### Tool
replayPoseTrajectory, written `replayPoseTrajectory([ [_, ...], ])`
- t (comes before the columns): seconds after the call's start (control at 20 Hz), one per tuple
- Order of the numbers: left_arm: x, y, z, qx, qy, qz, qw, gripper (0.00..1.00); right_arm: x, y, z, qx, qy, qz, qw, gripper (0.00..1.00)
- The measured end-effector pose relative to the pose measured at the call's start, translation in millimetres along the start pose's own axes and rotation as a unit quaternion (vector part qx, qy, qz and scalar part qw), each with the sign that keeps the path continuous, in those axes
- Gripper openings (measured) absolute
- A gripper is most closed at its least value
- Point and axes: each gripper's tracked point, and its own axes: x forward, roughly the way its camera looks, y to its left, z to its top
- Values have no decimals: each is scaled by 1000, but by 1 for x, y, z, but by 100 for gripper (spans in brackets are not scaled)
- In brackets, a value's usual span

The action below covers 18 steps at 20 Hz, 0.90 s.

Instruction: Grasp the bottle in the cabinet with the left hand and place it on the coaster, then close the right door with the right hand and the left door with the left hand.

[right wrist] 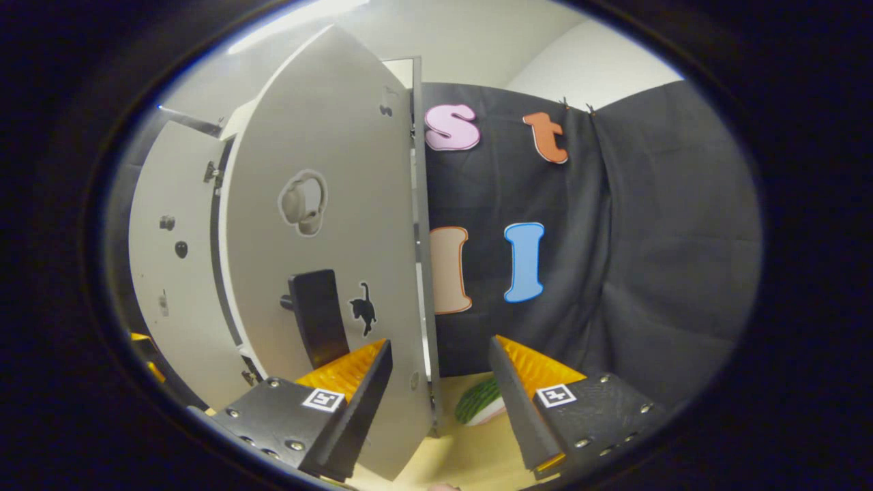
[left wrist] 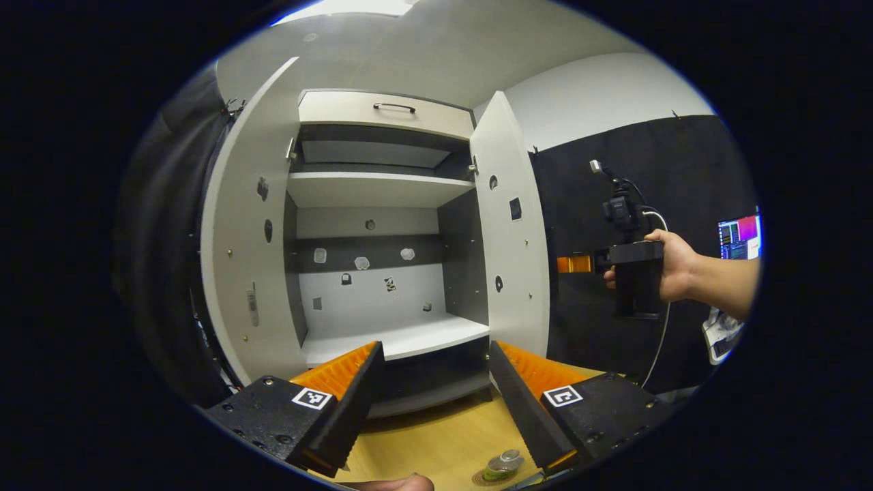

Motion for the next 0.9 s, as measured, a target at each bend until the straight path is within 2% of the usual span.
replayPoseTrajectory([
  [0.3,-52,25,10,2,-3,57,998,98,-1,13,-2,6,2,-5,1000,87],
  [0.55,-84,69,9,5,-3,130,991,98,-1,15,-4,10,8,8,1000,87],
  [0.6,-90,78,10,11,-4,147,989,100,0,16,-6,10,8,10,1000,87],
  [0.8,-108,102,2,23,5,186,982,98,-3,22,-16,5,16,35,999,88],
  [0.9,-112,110,-2,22,9,202,979,98,-9,22,-18,4,13,45,999,92],
])
